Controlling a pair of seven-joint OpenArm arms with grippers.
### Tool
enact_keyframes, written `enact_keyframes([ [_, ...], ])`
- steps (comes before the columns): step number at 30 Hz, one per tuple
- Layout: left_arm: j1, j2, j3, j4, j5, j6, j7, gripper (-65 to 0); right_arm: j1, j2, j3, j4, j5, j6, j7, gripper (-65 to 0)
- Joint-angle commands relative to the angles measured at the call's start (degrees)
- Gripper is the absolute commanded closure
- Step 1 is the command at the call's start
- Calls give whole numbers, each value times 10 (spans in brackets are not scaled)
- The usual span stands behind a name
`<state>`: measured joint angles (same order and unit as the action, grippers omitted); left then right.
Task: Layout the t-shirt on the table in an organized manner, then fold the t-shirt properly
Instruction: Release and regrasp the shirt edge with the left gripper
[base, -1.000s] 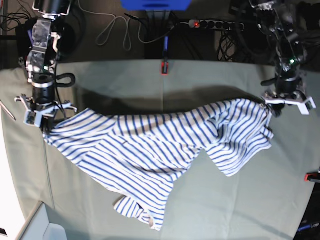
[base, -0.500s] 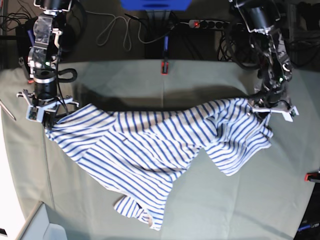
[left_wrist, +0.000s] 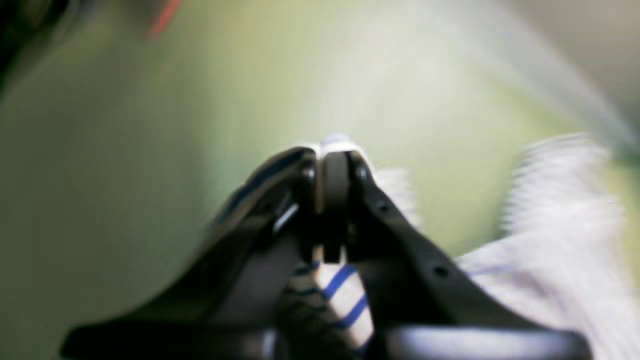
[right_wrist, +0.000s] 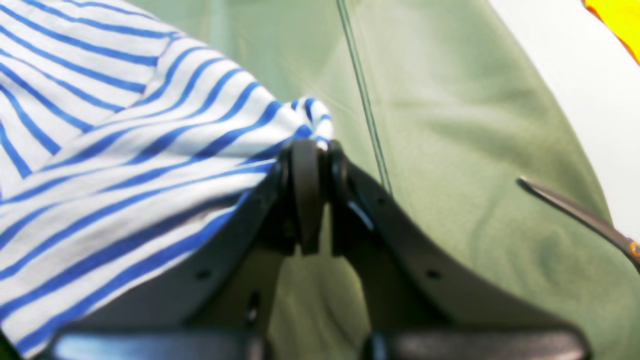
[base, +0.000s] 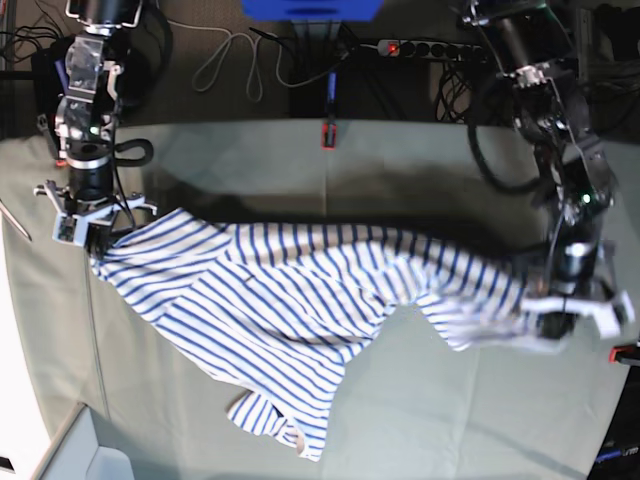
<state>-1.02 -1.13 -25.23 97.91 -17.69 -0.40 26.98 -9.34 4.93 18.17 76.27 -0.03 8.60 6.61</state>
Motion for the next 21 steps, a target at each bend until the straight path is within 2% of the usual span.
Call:
enact_keyframes([
  [1,-25,-6,15,19,3,2,-10,-1,9,11,2,10,1,0,17,0],
  [5,-76,-7,49,21,5,4,-6,-1,16,12,4,10,1,0,17,0],
  [10,-112,-6,51,0,5,6,-6,-1,17,23,3,10,1,0,17,0],
  [15,-95,-9,42,16,5,4,-8,-1,28,27,5,10,1,0,17,0],
  [21,-56,-31,-22,80,1,3,-6,-1,51,43,2,10,1,0,17,0],
])
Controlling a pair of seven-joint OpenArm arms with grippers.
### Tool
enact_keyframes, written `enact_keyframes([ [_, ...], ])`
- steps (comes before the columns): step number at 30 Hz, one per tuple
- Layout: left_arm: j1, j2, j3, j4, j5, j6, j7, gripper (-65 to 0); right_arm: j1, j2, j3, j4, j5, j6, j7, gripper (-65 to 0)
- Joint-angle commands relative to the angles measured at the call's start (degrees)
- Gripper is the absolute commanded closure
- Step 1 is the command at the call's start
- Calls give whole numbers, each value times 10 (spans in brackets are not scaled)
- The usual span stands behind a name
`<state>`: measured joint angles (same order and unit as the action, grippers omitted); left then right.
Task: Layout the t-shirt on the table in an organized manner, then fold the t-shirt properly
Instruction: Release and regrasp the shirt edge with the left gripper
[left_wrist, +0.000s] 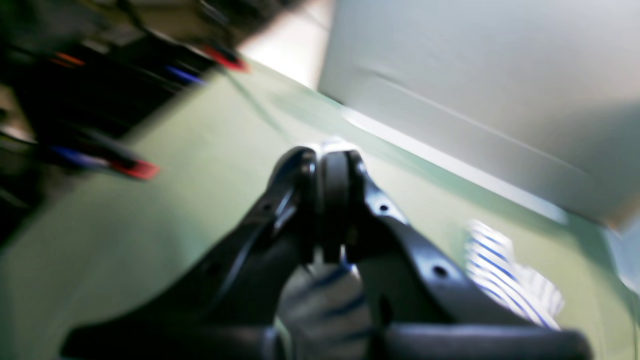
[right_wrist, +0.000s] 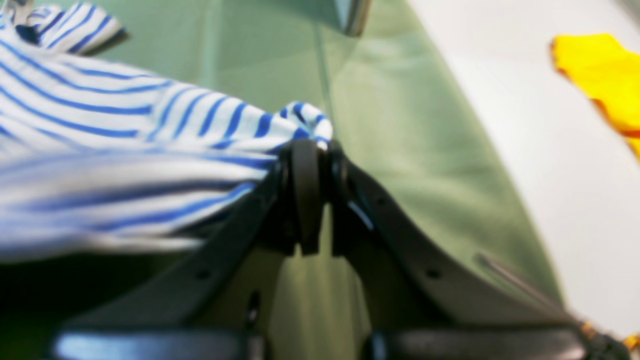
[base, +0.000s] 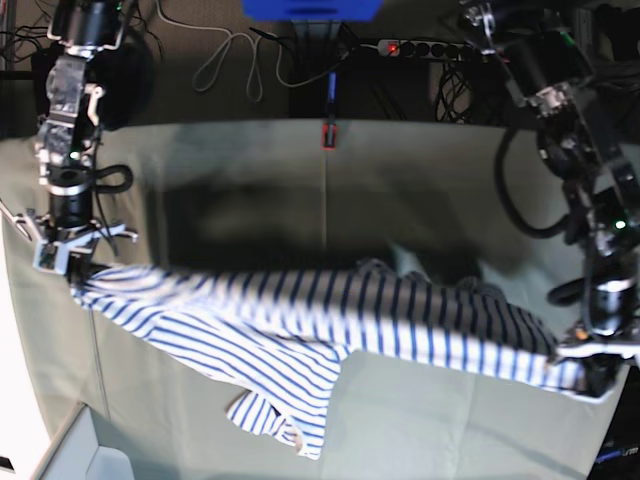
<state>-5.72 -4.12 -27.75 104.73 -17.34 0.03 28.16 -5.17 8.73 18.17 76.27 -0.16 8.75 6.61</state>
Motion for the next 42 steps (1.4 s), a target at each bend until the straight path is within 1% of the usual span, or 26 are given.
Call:
enact_keyframes([
  [1,0,-1,-10,15,-3,-2,-17,-1,13,5,2,10,2,-2,17,0],
  [3,19,-1,-30,15,-3,-3,-17,-2,17,6,3,10,2,-2,17,0],
  [6,55,-1,-47,13,-3,-3,-17,-3,23,6,2,10,2,-2,-1,0],
  [9,97,2,-60,12,-3,-3,-17,-3,33,6,2,10,2,-1,-26,0],
  [12,121,4,-63,0,-3,-3,-17,-4,34,5,2,10,2,-1,-31,0],
  [16,123,8,-60,-57,-3,-3,-17,-5,46,5,-12,10,2,-1,-31,0],
  [18,118,22,-61,-96,-3,-3,-17,-5,47,5,-15,10,2,-1,-31,0],
  [21,118,29,-58,-132,-4,-3,-17,-9,49,5,-15,10,2,-1,-31,0],
  [23,116,28,-46,-156,-5,-3,-17,-49,49,5,-15,10,2,-1,-31,0],
  [27,81,24,-52,-202,-47,-3,-17,-171,49,5,-15,10,2,-1,-31,0],
  [29,62,21,-57,-224,-59,-3,-21,-170,49,5,-15,10,2,-1,-31,0],
  [32,28,1,-56,-242,-69,-3,-17,-151,49,5,-15,10,2,-1,-31,0],
  [36,3,-1,-56,-235,-67,-3,-17,-152,47,5,-15,10,2,-1,-31,0],
  [38,1,-1,-57,-213,-67,-1,-17,-152,46,5,-15,10,2,-1,-31,0],
  [40,16,-1,-59,-167,-67,2,-15,-152,45,5,-15,10,2,-1,-31,0],
  [42,51,4,-59,-113,-67,2,10,-152,44,4,-15,10,2,-1,-31,0],
])
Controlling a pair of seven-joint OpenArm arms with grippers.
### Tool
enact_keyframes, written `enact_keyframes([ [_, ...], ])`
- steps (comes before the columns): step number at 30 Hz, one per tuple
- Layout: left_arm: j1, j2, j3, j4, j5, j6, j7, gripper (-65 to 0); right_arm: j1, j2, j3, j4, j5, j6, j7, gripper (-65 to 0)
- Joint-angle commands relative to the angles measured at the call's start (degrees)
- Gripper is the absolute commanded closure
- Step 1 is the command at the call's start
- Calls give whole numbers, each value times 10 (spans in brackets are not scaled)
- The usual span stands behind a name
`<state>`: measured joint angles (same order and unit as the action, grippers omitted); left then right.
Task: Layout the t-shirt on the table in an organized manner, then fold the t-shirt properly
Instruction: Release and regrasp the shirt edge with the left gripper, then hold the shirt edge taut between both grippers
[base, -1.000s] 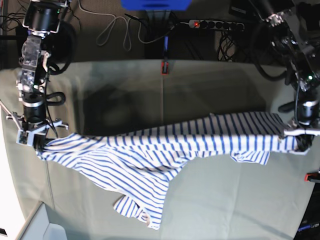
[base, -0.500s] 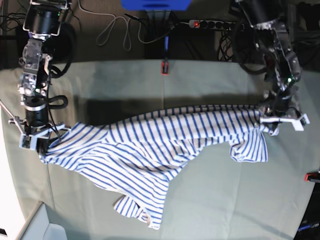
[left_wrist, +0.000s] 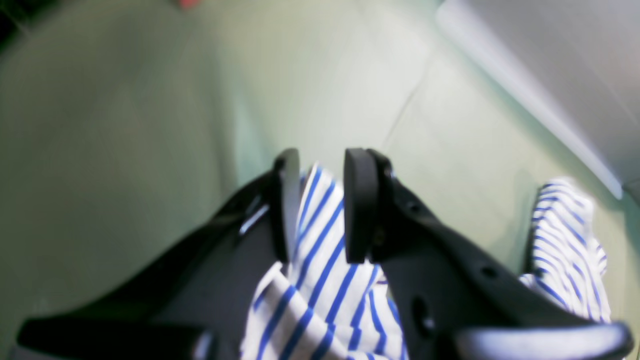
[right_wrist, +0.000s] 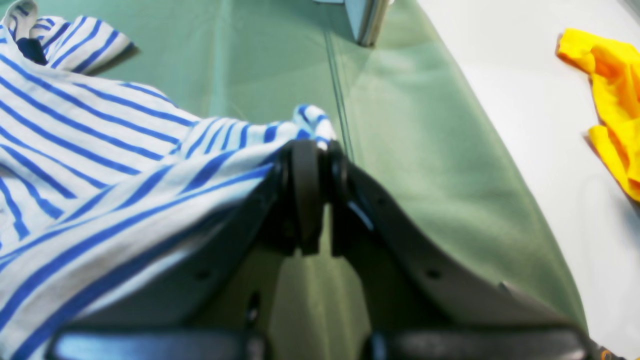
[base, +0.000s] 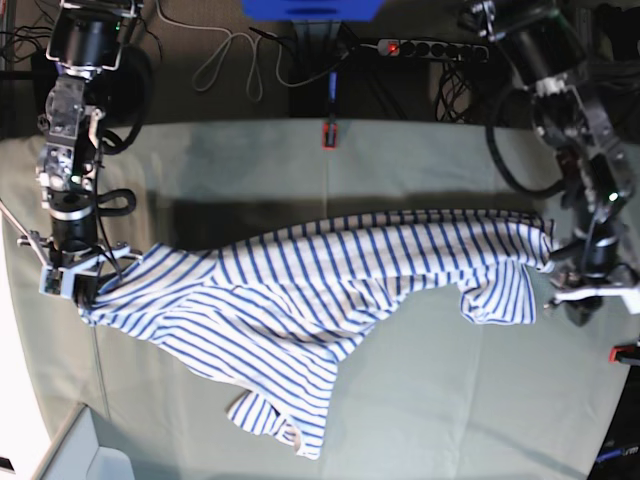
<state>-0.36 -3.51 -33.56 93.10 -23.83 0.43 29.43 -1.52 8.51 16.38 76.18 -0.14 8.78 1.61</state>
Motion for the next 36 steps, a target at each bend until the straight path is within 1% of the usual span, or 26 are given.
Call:
enact_keyframes([
  [1,18,-1,-2,26,-2,-2,11,-152,8,5,3,10,2,-1,19,0],
  [3,59,-1,-2,54,-2,-3,25,-152,8,4,4,10,2,-1,19,0],
  [5,99,-1,-2,54,-3,-6,26,-157,8,2,4,10,2,-1,19,0],
  [6,111,-1,-2,47,-2,-6,26,-175,8,-2,4,10,2,-1,19,0],
  [8,129,-4,-2,14,-2,-6,26,-230,8,-4,4,10,2,-1,19,0],
  [11,140,-7,-2,-35,-2,-6,26,-336,8,-5,4,10,2,-1,19,0],
  [12,143,-10,-2,-44,-2,-7,26,-372,8,-5,4,10,2,-1,19,0],
  [14,143,-20,-2,-61,-2,-7,26,-423,7,-5,4,10,2,-1,19,0],
  [18,134,-22,1,-68,-2,-7,26,-427,7,-5,4,10,2,-1,19,0],
  [20,115,-21,2,-69,1,-7,26,-427,7,-5,4,10,2,-1,19,0],
  [29,52,-22,3,-148,2,-7,26,-426,-1,-5,4,10,2,-1,19,0],
  [36,26,-21,3,-169,2,-7,26,-423,-1,-4,4,10,2,-1,19,0],
])
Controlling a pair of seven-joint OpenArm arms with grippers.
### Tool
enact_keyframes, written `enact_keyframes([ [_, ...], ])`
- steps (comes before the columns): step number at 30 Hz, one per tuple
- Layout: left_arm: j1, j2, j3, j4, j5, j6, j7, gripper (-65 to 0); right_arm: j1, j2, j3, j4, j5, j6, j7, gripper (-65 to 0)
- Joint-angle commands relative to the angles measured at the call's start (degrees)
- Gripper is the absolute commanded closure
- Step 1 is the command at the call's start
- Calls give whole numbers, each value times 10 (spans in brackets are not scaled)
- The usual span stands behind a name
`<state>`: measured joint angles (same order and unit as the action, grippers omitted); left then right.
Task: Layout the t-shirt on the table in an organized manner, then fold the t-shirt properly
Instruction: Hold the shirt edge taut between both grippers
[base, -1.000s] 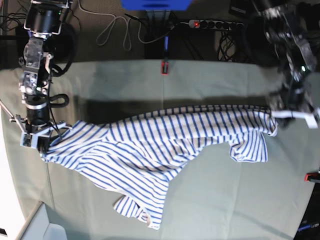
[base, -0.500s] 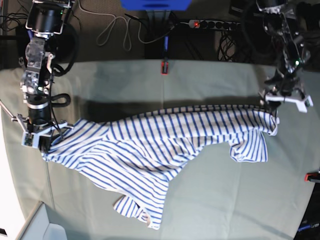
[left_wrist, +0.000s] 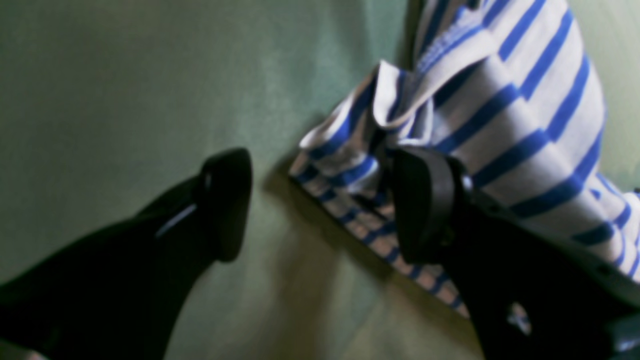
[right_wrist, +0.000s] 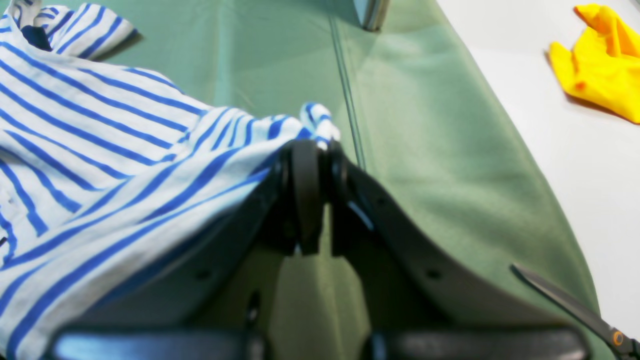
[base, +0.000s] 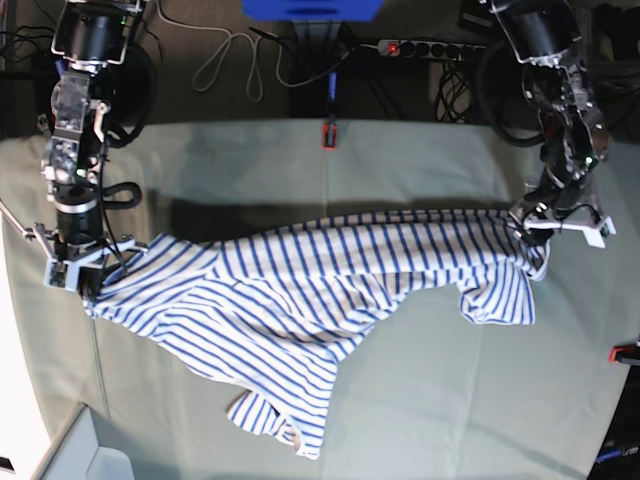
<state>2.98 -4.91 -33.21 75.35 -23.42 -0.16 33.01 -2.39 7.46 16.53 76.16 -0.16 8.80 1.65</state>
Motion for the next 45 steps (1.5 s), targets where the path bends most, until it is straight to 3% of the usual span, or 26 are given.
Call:
enact_keyframes([
  [1,-9,-7,-1,7,-3,-1,-10,-411,8,7,2,11,2,-1,18,0],
  [7,-16,-7,-1,6,-6,-1,-10,-252,8,7,2,11,2,-1,18,0],
  [30,-41,5,-2,-45,-7,-1,-10,-240,8,7,2,11,2,-1,18,0],
  [32,-40,6,-2,-45,-7,-1,-10,-205,8,7,2,11,2,-1,18,0],
  [37,-36,6,-4,-17,-7,-1,-10,0,8,7,2,11,2,-1,18,0],
  [45,-4,6,-4,44,-7,-1,-10,0,9,7,2,11,2,-1,18,0],
])
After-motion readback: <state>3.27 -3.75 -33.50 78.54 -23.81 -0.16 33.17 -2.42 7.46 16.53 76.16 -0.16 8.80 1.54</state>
